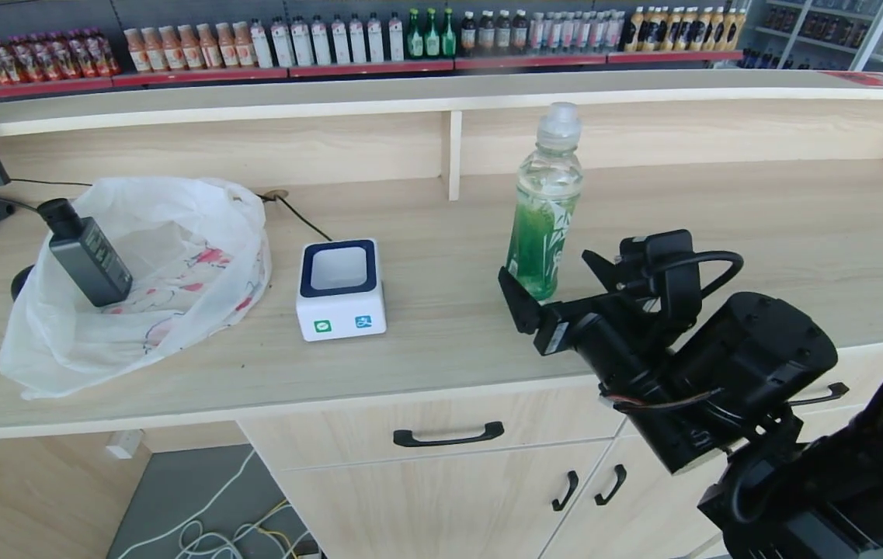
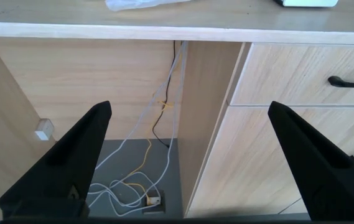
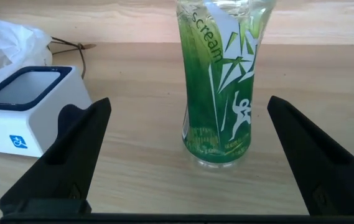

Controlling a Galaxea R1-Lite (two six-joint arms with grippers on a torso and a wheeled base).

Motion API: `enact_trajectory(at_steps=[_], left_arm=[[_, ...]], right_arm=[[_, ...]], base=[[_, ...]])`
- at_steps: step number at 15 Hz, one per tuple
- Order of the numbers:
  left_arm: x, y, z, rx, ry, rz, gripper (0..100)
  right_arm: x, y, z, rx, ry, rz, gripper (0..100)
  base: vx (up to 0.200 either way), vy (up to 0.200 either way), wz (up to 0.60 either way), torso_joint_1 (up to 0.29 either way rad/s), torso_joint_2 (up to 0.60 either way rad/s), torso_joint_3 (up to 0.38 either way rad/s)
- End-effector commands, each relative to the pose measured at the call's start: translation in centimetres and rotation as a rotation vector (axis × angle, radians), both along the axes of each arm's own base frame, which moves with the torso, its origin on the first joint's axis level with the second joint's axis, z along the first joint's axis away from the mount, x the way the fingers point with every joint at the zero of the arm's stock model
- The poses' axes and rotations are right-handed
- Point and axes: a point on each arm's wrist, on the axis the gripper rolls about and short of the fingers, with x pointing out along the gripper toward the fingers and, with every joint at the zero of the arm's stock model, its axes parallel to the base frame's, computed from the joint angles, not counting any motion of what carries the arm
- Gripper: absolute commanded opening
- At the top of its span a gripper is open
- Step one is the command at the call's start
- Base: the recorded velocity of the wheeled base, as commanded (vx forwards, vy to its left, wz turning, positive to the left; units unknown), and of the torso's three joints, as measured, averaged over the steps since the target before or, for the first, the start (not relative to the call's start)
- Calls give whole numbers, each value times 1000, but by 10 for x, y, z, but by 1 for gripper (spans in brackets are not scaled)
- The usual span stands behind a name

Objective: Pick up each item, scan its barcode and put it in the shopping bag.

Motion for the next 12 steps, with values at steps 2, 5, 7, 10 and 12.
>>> enact_trajectory(at_steps=[2, 5, 7, 10, 12], left_arm=[[0, 0, 0, -1, 0, 0, 100], [0, 0, 0, -1, 0, 0, 100], [0, 0, 0, -1, 0, 0, 100], [0, 0, 0, -1, 0, 0, 100], [0, 0, 0, -1, 0, 0, 100]], right_arm=[[14, -4, 2, -47, -41, 2, 100], [31, -9, 5, -34, -66, -31, 100], [41, -12, 11, -20, -97, -41, 100], [51, -10, 14, -34, -88, -39, 100], [57, -7, 19, -40, -79, -38, 100]], base=[[0, 0, 0, 0, 0, 0], [0, 0, 0, 0, 0, 0], [0, 0, 0, 0, 0, 0], [0, 0, 0, 0, 0, 0], [0, 0, 0, 0, 0, 0]])
